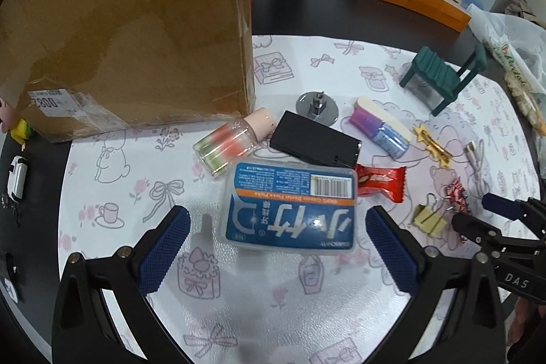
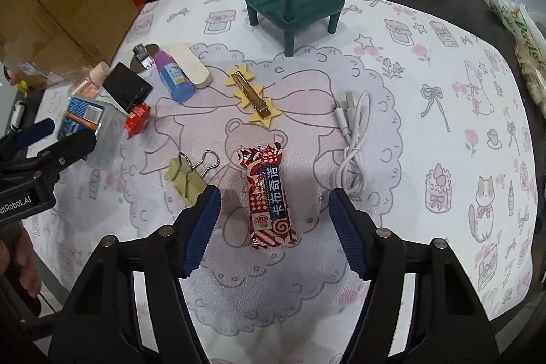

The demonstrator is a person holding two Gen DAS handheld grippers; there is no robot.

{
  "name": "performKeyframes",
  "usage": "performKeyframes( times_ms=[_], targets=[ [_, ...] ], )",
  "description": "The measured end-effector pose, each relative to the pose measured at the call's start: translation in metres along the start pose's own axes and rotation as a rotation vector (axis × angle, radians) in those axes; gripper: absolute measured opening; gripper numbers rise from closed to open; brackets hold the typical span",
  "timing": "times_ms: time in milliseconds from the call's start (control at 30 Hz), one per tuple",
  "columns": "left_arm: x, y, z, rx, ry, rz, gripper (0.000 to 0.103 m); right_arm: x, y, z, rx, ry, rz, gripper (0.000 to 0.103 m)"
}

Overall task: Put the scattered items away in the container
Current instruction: 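Grasp the blue floss pick box with left tool while right tool grasps the red candy bar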

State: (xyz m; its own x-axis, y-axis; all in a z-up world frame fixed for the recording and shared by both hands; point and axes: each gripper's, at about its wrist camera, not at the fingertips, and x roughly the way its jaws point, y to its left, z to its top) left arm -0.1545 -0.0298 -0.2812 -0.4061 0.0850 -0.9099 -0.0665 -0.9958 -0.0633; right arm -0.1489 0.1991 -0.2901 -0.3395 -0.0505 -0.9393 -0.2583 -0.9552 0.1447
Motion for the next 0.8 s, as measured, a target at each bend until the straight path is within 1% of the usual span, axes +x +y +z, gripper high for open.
performKeyframes(
  times_ms=[167, 300, 367, 433, 467, 500, 533, 600, 800],
  targets=[
    [0.012, 0.005, 0.001, -0.015, 0.03, -0.031, 0.103, 0.01, 0.003, 0.003, -0.022, 0.003, -0.025, 0.069],
    [0.021, 0.001, 0.0, 0.01, 0.056, -0.024, 0.103, 0.013, 0.005, 0.005, -0.034, 0.003, -0.038, 0.07],
    [0.022, -0.003, -0.001, 0.033, 0.06, 0.002, 0.103, 0.013, 0.006, 0.004, -0.042, 0.002, -0.044, 0.068],
    [0.023, -0.007, -0.003, 0.053, 0.059, 0.027, 0.103, 0.012, 0.004, 0.004, -0.038, -0.007, -0.048, 0.061],
    [0.022, -0.008, -0.003, 0.056, 0.056, 0.031, 0.102, 0.011, 0.003, 0.004, -0.032, -0.016, -0.051, 0.047],
    [0.021, -0.008, -0.004, 0.058, 0.053, 0.034, 0.101, 0.011, 0.001, 0.004, -0.026, -0.018, -0.049, 0.028],
    [0.02, -0.009, -0.005, 0.06, 0.049, 0.036, 0.098, 0.01, -0.002, 0.004, -0.019, -0.019, -0.044, 0.02],
    [0.018, -0.009, -0.005, 0.056, 0.051, 0.039, 0.084, 0.01, -0.006, 0.005, -0.011, -0.019, -0.029, 0.02],
    [0.012, -0.008, -0.006, 0.037, 0.057, 0.043, 0.084, 0.007, -0.018, 0.003, 0.011, -0.017, 0.04, 0.019]
  ],
)
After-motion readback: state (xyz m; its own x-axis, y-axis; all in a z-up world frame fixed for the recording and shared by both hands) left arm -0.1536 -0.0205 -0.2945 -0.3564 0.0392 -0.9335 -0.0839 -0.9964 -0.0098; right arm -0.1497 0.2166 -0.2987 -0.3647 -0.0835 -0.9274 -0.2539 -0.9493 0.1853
